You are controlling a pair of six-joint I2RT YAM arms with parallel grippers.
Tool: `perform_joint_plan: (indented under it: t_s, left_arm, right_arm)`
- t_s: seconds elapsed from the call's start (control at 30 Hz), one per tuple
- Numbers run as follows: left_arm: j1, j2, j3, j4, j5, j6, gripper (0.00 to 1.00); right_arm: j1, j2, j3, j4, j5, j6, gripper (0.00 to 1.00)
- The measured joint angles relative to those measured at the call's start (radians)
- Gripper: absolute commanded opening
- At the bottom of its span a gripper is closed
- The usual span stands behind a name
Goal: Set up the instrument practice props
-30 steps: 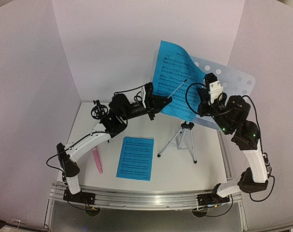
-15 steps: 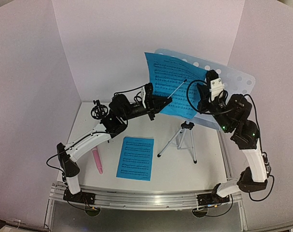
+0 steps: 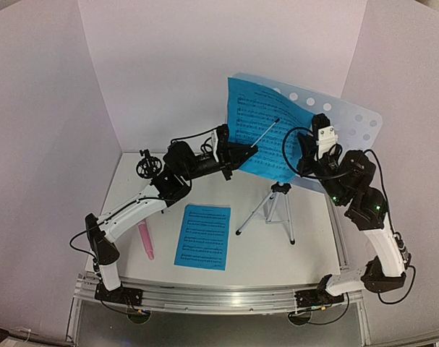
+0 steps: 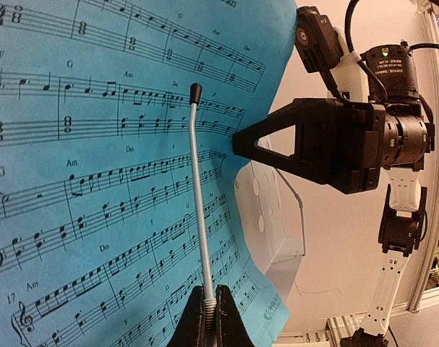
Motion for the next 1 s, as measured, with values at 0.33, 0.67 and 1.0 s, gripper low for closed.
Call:
perform_joint_plan:
  t_s: [0.33,0.67,1.0]
  left_arm:
    - [0.000,0.000,-0.004,0.007,0.000,0.000,0.00]
    - [0.000,0.000,-0.011,0.018,-0.001,0.001,0.00]
    - [0.000,0.000,-0.011,0.018,-0.002,0.000,0.00]
  right_arm:
    - [0.000,-0.017,-0.032,0.166,0.002,0.021,0.00]
    - [0.000,-0.010,-0.121,0.305,0.012,0.030,0.00]
    - [0.000,-0.031,-0.189,0.348,0.025,0.072,0.00]
